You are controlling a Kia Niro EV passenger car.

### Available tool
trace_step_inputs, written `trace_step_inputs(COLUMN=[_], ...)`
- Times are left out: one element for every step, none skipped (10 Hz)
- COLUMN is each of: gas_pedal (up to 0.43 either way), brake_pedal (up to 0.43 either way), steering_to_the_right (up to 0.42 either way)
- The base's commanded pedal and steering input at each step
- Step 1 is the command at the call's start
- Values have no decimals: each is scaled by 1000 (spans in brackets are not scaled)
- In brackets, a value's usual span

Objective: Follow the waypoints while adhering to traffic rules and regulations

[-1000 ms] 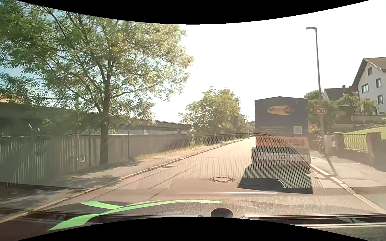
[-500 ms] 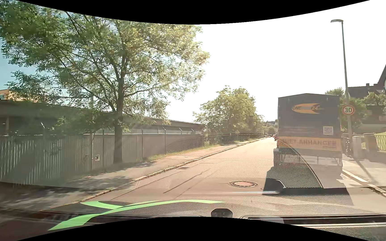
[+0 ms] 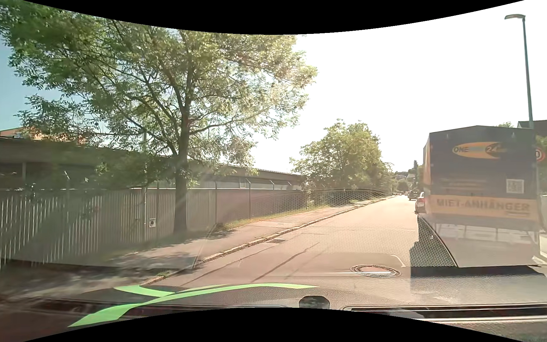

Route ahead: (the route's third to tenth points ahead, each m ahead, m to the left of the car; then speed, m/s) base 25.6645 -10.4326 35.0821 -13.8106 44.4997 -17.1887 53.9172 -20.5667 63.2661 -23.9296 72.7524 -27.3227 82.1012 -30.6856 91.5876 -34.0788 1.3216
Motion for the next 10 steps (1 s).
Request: trace_step_inputs(gas_pedal=[79,79,79,79,79,79,79,87,130,138], brake_pedal=[0,0,0,0,0,0,0,0,0,0], steering_to_the_right=[-218,-154,-93,-17,19,39,49,51,58,71])
